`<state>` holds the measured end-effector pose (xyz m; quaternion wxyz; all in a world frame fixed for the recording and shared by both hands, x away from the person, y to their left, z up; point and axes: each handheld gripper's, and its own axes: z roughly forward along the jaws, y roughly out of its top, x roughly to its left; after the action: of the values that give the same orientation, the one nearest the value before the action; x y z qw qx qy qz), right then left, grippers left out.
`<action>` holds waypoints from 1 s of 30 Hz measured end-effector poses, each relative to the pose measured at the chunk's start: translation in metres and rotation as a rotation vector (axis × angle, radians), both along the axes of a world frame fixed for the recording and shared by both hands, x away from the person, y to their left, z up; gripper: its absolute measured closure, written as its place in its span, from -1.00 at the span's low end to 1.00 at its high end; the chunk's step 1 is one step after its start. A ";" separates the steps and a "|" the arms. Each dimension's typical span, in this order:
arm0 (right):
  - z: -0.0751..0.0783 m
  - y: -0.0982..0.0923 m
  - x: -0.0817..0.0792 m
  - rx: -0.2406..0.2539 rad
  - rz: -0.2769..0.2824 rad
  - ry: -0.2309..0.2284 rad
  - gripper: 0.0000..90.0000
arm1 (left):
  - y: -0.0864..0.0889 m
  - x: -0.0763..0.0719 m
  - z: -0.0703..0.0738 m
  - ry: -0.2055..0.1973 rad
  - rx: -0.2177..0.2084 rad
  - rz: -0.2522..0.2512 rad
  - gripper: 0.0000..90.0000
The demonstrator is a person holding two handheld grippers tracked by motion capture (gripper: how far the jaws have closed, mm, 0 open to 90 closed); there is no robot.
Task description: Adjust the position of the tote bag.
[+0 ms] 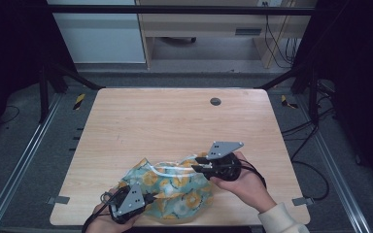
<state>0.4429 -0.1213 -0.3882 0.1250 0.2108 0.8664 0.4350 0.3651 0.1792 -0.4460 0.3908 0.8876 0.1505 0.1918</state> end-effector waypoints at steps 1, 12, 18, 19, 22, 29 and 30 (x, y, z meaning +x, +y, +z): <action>0.001 0.003 0.001 -0.003 0.006 -0.002 0.55 | -0.001 0.002 -0.002 0.004 0.002 -0.001 1.00; 0.001 0.026 0.006 -0.006 0.049 0.029 0.57 | -0.003 0.029 -0.014 -0.007 0.072 0.054 1.00; 0.001 0.031 0.006 -0.003 0.070 0.056 0.51 | -0.004 0.041 -0.016 -0.024 0.085 0.080 1.00; 0.001 0.032 0.006 -0.002 0.074 0.058 0.50 | -0.004 0.042 -0.017 -0.022 0.078 0.088 1.00; 0.001 0.034 0.006 0.004 0.078 0.070 0.46 | -0.003 0.048 -0.017 -0.031 0.083 0.105 1.00; 0.001 0.039 0.005 0.017 0.090 0.094 0.38 | -0.003 0.046 -0.016 -0.031 0.079 0.107 1.00; 0.001 0.039 0.006 0.021 0.093 0.096 0.37 | -0.004 0.045 -0.016 -0.032 0.080 0.107 1.00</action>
<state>0.4485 -0.0820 -0.3877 0.0607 0.1922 0.8756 0.4389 0.4098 0.1756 -0.4622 0.3464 0.8901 0.1835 0.2325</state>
